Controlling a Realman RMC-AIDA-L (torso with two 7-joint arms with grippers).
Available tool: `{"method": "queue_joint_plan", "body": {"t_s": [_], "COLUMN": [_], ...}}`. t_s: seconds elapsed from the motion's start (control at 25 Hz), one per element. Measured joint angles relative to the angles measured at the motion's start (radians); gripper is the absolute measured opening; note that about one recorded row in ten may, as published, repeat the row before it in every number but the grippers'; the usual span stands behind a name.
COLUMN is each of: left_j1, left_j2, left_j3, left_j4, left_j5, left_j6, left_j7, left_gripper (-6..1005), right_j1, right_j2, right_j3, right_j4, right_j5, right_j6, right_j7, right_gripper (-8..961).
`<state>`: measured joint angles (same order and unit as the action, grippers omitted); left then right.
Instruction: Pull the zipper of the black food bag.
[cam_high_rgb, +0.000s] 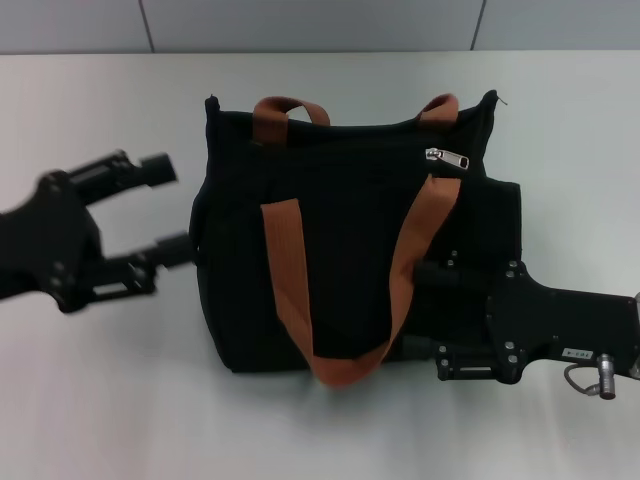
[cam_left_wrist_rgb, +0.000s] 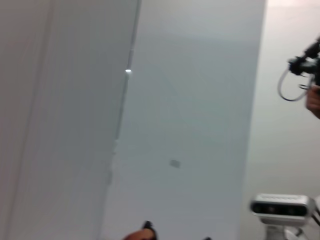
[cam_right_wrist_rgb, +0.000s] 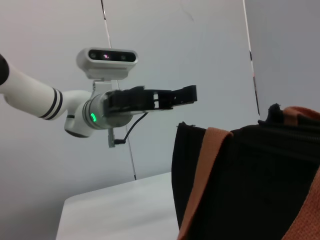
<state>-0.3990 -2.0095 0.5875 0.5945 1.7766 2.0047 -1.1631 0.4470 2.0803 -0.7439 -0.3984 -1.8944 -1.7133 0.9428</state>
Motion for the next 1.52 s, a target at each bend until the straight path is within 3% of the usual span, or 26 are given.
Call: {"method": "queue_joint_plan", "body": {"t_s": [0.28,0.56,0.84,1.52], "left_j1": [0.043,0.054,0.049,0.043], "left_j2": [-0.056,-0.054,-0.054,-0.055], "left_j3": [0.130,0.240,0.246,0.247], "left_j4": [-0.020,-0.103,-0.173,-0.177], "left_j5": [-0.007,-0.002,0.058,0.095], "left_j6": [0.005,-0.001,-0.122,-0.133], "left_j7": [0.176,0.247,0.270,0.255], "left_gripper": [832,832,832,832], "right_j1": [0.008,0.019,0.018,-0.033], "right_j2": [0.000,-0.001,0.000,-0.003], "right_j3": [0.000,0.000,0.000,0.001], "right_j4": [0.012,0.026,0.037,0.030], "right_j5": [0.000,-0.021,-0.102,-0.104], "right_j6": [0.038,0.048,0.026,-0.046], "right_j7": [-0.014,-0.028,-0.037,-0.068], "right_gripper": [838,838,837,836]}}
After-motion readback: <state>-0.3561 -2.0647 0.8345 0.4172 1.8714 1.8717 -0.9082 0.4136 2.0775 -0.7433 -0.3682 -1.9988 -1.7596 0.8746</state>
